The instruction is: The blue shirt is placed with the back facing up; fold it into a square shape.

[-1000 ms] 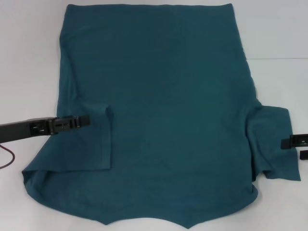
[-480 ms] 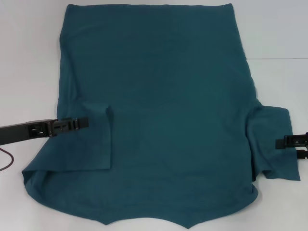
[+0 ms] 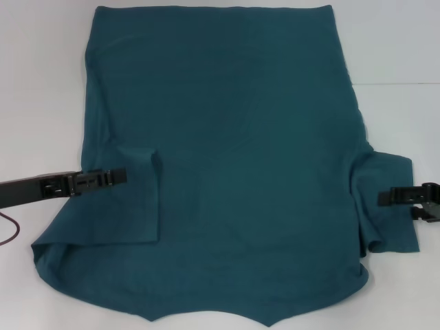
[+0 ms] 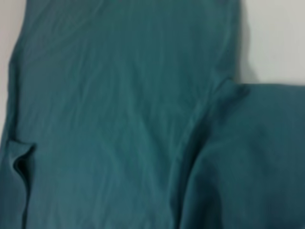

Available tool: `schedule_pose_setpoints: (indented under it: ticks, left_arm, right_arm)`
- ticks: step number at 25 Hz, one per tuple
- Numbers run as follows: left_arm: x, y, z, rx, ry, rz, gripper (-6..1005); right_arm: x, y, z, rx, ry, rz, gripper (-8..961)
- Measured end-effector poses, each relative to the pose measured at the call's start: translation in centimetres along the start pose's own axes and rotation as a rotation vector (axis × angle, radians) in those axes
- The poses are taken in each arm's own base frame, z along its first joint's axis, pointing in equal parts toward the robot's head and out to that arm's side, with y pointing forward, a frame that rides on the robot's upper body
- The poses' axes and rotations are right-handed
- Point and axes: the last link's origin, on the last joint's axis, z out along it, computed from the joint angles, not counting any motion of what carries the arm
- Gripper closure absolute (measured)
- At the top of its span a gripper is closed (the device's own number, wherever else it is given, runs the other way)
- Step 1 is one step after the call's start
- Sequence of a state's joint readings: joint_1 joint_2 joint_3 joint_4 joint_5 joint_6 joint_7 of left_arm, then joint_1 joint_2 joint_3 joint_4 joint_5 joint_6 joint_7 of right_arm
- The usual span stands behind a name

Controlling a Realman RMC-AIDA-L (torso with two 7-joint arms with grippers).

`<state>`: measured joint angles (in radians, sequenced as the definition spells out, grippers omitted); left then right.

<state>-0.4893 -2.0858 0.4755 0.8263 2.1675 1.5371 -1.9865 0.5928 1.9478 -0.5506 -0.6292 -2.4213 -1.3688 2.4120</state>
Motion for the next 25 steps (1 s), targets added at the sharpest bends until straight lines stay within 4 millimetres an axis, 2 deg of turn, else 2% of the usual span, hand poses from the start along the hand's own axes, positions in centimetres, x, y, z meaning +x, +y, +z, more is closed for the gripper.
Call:
schedule_pose_setpoints:
  ticks: [5, 15, 25]
  left_arm:
    - [-0.04, 0.01, 0.04, -0.001, 0.000, -0.001, 202]
    - [-0.18, 0.01, 0.04, -0.001, 0.000, -0.005, 202]
    - [-0.24, 0.11, 0.16, -0.005, 0.002, -0.007, 203]
  right_arm:
    - [-0.09, 0.50, 0.40, -0.021, -0.003, -0.008, 152]
    - [-0.02, -0.05, 0.35, 0.006, -0.010, -0.001, 162]
    - [0.09, 0.35, 1.09, 0.001, -0.010, -0.016, 172]
